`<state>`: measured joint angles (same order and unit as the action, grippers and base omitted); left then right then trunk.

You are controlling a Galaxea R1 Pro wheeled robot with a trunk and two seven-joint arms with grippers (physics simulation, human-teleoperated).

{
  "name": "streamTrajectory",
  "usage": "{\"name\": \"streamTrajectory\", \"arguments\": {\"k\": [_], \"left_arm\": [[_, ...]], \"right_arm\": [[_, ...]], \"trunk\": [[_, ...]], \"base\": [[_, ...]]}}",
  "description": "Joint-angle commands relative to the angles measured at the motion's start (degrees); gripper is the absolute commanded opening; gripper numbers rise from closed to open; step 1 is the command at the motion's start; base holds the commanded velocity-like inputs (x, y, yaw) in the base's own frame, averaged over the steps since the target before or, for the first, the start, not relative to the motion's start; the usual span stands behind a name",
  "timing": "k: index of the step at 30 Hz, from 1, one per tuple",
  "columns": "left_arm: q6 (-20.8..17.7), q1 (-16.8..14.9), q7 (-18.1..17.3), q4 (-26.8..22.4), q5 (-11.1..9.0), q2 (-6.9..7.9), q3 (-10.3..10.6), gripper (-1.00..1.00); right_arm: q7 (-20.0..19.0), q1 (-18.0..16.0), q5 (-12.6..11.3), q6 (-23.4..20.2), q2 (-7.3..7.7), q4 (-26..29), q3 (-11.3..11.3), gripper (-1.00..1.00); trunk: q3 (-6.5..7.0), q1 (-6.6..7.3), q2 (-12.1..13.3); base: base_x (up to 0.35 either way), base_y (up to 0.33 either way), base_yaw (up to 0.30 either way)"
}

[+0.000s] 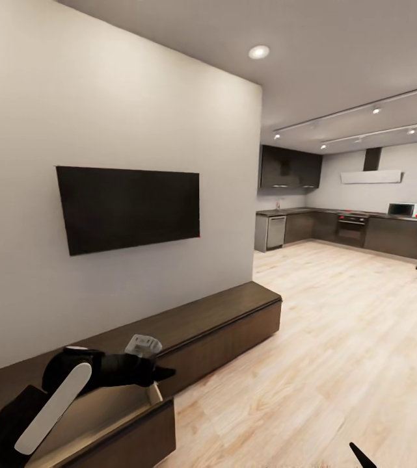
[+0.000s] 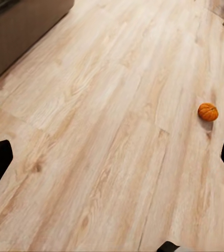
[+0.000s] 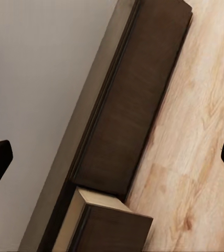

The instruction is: Place each of the two pumpkins and all three candles from the living room inside a cabinet in the living room (use any cabinet), then make sure every cabinet is closed, and position the cauldron so it is next to a table in the living room.

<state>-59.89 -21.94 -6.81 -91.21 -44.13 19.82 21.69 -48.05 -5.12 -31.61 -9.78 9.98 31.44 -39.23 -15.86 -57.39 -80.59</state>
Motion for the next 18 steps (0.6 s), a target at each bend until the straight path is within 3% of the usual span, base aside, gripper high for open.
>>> {"name": "streamTrajectory", "arguments": {"k": [1, 6, 14, 16, 18], "left_arm": [[-0.1, 0.0, -0.6, 0.0, 0.6, 0.04, 0.0, 1.00], [-0.1, -0.1, -0.4, 0.0, 0.6, -0.02, 0.2, 1.00], [-0.1, -0.1, -0.2, 0.1, 0.7, -0.33, 2.2, 1.00], [-0.1, -0.1, -0.1, 0.2, 1.5, -0.82, 2.3, 1.00], [-0.1, -0.1, 0.3, 0.3, 4.0, -1.66, 2.3, 1.00]], "right_arm": [[-0.2, -0.1, -0.4, -0.6, -0.02, 0.0, -0.1, 1.00], [-0.2, -0.1, -0.4, -0.4, -0.04, -0.1, -0.1, 1.00], [0.0, -0.1, -0.4, 1.8, -0.15, -0.1, -0.2, 1.00], [0.0, -0.1, -0.5, 2.3, -0.17, -0.1, -0.2, 1.00], [0.0, -0.1, -0.4, 2.5, -0.24, -0.1, -0.2, 1.00]], "trunk": [[0.12, 0.23, 0.4], [1.04, 1.33, 2.4], [2.48, 3.08, 5.6], [2.84, 3.52, 6.4], [3.20, 3.96, 7.2]], "base": [[0.000, -0.003, -0.284], [0.000, -0.001, -0.285], [0.000, 0.000, -0.286], [0.000, 0.000, -0.282], [0.000, 0.000, -0.277]]}}
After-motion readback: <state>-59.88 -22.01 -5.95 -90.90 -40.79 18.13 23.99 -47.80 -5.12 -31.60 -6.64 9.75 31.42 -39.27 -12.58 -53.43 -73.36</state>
